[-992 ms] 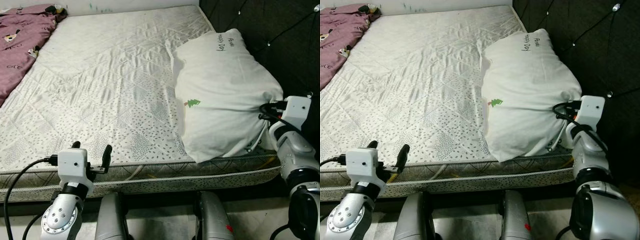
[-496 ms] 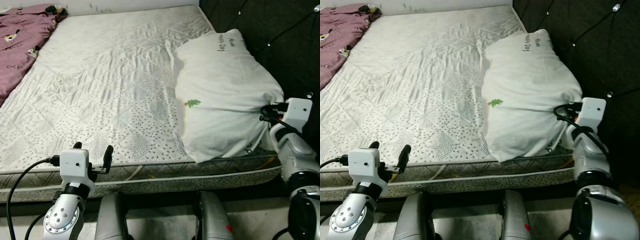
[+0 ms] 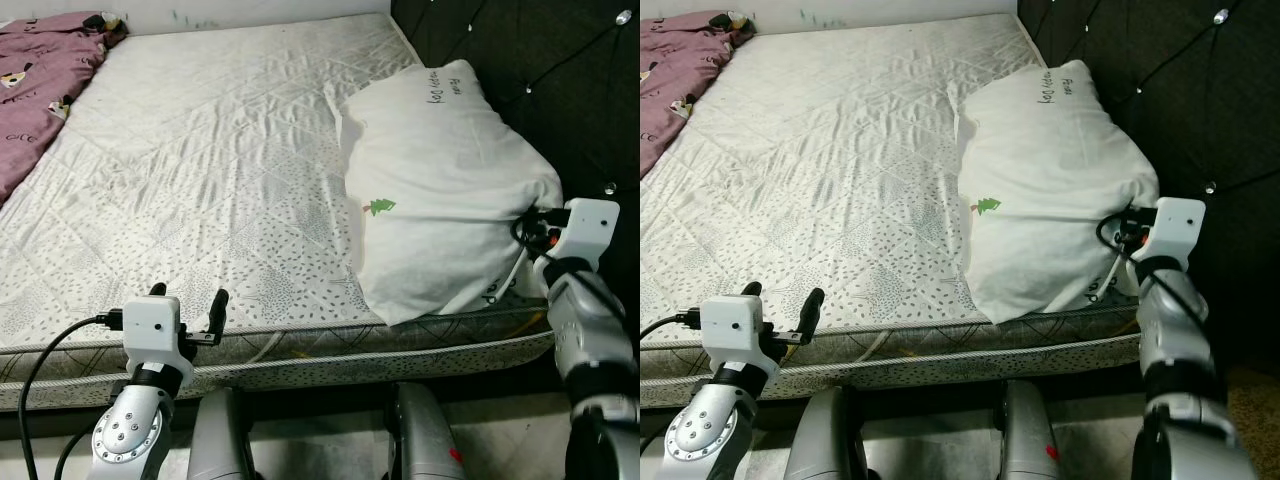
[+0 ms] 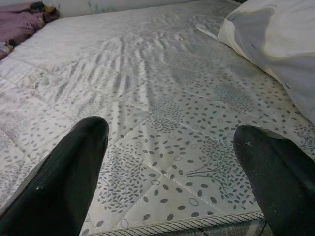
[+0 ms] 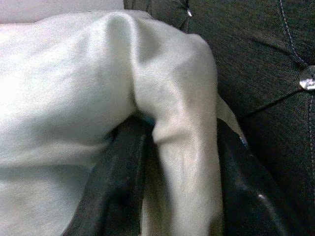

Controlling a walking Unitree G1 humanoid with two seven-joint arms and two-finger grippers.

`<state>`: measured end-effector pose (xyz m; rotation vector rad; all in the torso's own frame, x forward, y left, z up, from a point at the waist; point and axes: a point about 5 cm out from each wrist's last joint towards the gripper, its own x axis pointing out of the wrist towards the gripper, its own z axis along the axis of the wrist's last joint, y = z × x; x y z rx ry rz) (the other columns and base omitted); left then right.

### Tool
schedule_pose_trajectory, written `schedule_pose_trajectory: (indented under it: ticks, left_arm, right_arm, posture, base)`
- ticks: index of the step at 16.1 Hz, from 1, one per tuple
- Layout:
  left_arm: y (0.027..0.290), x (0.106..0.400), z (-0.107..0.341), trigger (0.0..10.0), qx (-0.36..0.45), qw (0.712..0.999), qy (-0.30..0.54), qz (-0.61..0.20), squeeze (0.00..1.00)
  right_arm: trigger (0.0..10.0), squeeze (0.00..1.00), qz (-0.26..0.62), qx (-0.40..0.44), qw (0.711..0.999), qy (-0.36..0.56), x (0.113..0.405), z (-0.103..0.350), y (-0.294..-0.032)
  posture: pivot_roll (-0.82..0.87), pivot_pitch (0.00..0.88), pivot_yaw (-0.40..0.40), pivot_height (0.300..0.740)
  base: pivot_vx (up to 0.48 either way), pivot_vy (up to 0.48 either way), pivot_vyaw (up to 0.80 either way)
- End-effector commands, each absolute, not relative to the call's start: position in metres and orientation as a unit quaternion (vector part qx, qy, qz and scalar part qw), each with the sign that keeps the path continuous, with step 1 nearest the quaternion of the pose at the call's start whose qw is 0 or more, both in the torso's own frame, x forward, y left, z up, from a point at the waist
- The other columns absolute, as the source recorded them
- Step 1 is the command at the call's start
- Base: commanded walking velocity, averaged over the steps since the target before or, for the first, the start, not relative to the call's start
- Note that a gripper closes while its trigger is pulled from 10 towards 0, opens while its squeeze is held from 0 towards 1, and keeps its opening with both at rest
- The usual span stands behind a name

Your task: Clean up the room

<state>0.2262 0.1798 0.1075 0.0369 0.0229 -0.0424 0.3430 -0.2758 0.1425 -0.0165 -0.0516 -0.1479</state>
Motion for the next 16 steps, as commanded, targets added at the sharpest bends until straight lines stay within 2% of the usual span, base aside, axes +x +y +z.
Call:
schedule_pose_trajectory:
  ticks: [1, 4, 6, 12, 16]
  left_arm:
    - [0.181, 0.227, 0.105, 10.0, 0.022, 1.0, 0.013, -0.016, 0.0]
    - [0.178, 0.231, 0.104, 10.0, 0.017, 1.0, 0.01, -0.019, 0.0]
    - [0.175, 0.235, 0.105, 10.0, 0.015, 1.0, 0.006, -0.026, 0.0]
    - [0.177, 0.238, 0.104, 10.0, 0.015, 1.0, 0.002, -0.021, 0.0]
    - [0.176, 0.239, 0.103, 10.0, 0.014, 1.0, 0.0, -0.02, 0.0]
  right_arm:
    - [10.0, 1.0, -0.039, 0.003, 0.999, -0.033, 0.34, 0.143, -0.259]
    - [10.0, 1.0, -0.033, 0.058, 0.996, -0.064, 0.335, 0.152, -0.239]
    - [10.0, 1.0, -0.028, 0.065, 0.993, -0.093, 0.338, 0.166, -0.229]
    - [10.0, 1.0, -0.029, 0.086, 0.991, -0.095, 0.339, 0.179, -0.225]
    - [10.0, 1.0, -0.025, 0.089, 0.991, -0.094, 0.34, 0.181, -0.22]
  posture:
    - [0.03, 0.038, 0.027, 0.546]
    - [0.01, 0.026, 0.037, 0.546]
    - [0.01, 0.022, 0.041, 0.55]
    - [0.01, 0.011, 0.037, 0.621]
    - [0.01, 0.0, 0.035, 0.648]
  base:
    - [0.0, 0.0, 0.0]
    - [0.0, 0.0, 0.0]
    - [0.0, 0.0, 0.0]
    - [0.0, 0.0, 0.0]
    - [0.0, 0.0, 0.0]
